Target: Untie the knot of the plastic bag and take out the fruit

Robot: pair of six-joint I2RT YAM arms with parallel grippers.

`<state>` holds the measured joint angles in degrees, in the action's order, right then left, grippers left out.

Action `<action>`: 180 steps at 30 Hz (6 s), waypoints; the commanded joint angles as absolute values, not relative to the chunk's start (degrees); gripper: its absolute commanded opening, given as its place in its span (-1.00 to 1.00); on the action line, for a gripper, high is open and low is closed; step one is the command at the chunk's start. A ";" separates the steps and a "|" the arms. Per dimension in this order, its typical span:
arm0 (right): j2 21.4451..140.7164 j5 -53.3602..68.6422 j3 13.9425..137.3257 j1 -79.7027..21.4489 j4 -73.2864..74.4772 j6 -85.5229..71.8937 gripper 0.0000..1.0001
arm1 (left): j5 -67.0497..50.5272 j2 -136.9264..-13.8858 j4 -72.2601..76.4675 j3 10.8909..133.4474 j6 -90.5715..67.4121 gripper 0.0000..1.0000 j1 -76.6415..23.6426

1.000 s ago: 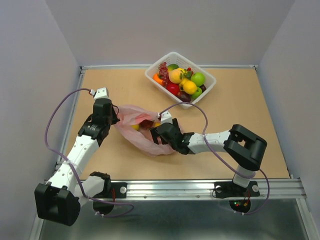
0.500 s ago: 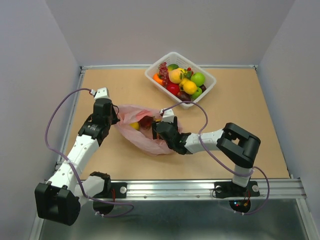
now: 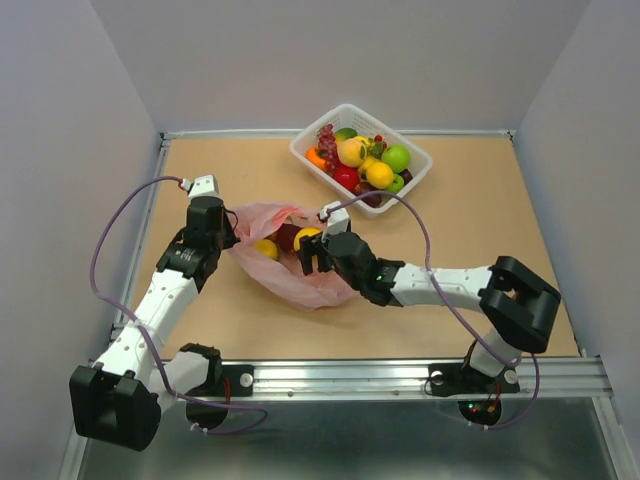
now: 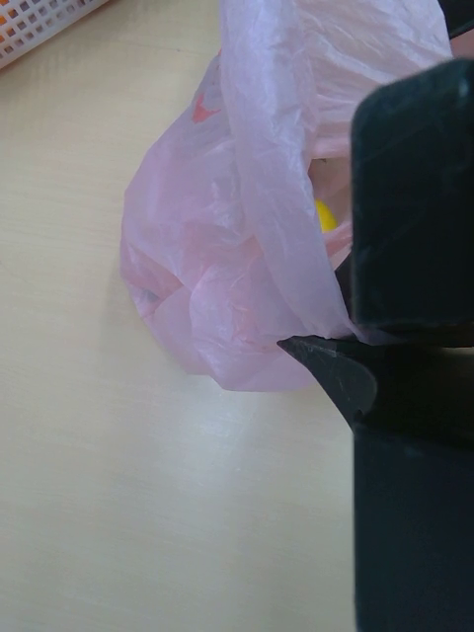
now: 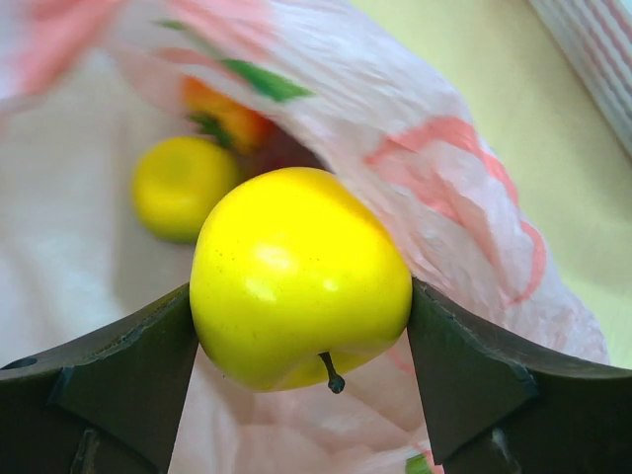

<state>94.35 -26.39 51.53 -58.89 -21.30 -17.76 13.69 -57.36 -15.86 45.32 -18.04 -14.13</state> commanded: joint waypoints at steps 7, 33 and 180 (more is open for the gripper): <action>80.17 -6.16 53.61 -58.80 -13.36 -5.37 -0.57 | 14.50 -56.69 -14.33 44.47 -17.31 -0.76 -13.97; 106.59 -10.72 93.13 -20.40 -9.76 -1.50 -0.28 | 13.89 -56.69 -14.15 44.47 -17.23 -0.76 -13.97; 104.49 -11.43 80.32 -20.04 -20.74 -7.82 -0.99 | 13.18 -55.72 -13.62 44.30 -17.14 -0.77 -13.62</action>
